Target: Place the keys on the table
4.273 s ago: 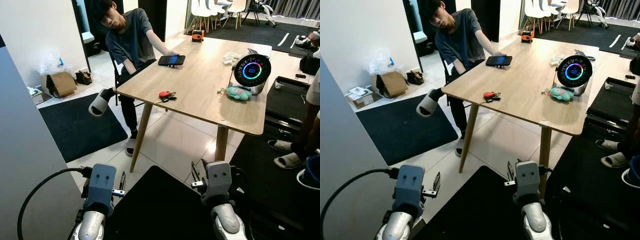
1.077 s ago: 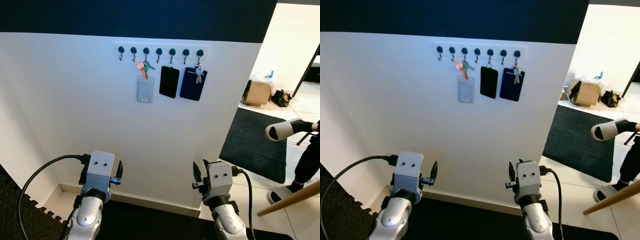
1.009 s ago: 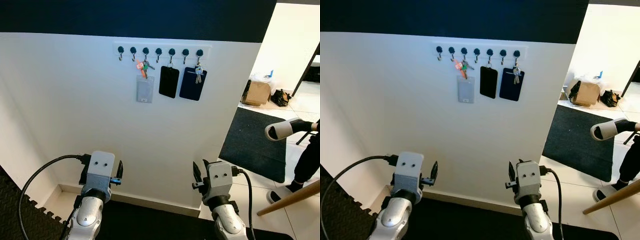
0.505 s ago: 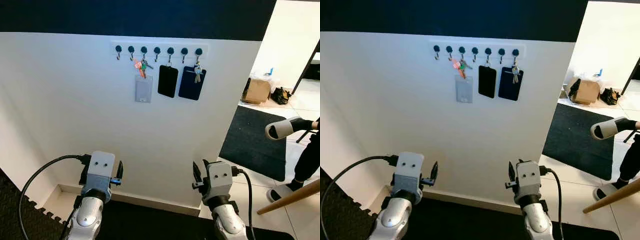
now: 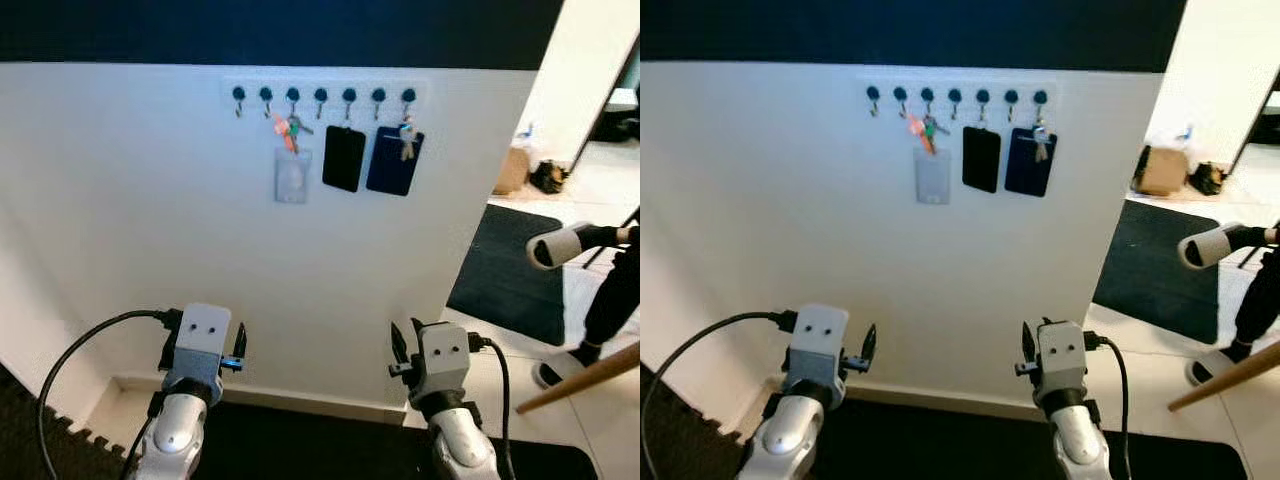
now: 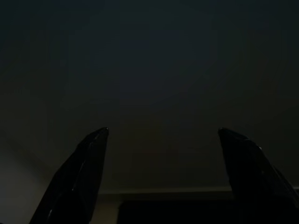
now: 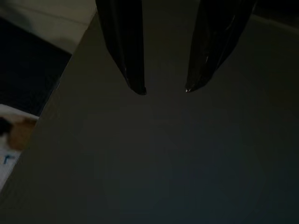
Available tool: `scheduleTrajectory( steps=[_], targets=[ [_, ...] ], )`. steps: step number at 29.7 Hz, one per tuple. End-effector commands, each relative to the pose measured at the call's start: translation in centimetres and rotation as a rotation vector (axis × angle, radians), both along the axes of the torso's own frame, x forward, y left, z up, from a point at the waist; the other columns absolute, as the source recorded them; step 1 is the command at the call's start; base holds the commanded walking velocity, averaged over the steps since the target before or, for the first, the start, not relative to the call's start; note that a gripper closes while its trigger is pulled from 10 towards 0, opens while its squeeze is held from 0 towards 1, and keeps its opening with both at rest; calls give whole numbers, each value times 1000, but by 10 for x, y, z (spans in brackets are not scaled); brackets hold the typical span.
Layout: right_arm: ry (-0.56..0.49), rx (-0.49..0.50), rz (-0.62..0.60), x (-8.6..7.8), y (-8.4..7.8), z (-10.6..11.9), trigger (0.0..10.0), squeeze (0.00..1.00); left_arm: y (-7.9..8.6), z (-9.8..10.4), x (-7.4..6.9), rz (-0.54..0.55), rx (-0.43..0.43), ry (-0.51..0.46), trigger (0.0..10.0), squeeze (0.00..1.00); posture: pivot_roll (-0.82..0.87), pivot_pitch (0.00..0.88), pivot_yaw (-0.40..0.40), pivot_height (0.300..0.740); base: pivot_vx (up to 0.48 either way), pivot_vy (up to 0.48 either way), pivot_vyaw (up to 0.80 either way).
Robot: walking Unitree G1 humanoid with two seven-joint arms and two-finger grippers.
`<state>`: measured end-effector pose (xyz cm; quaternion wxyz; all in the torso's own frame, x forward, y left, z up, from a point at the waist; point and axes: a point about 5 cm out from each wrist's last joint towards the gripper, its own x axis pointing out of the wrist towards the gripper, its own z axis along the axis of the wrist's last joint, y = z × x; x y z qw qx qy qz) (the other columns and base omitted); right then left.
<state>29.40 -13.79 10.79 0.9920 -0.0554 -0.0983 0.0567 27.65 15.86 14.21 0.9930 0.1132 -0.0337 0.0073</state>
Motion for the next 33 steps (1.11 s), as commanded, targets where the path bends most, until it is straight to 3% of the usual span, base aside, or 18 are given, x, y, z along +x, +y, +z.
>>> scheduleTrajectory(
  steps=[1, 26, 33],
  targets=[
    [13, -1, -1, -2, -1, -3, 10000, 0, 5, -6, -3, 6, 37, 23, 10000, 0, 169, 142, 31, 740, 0, 0, 0],
    [12, -4, 3, -1, 0, -2, 10000, 0, 3, -5, -2, -13, 59, 11, 10000, 0, 168, 135, 32, 740, 0, 0, 0],
    [13, -3, 3, -1, 0, -3, 10000, 0, 2, -6, -3, -15, 71, 10, 10000, 0, 169, 138, 32, 740, 242, -368, 0]
  ],
)
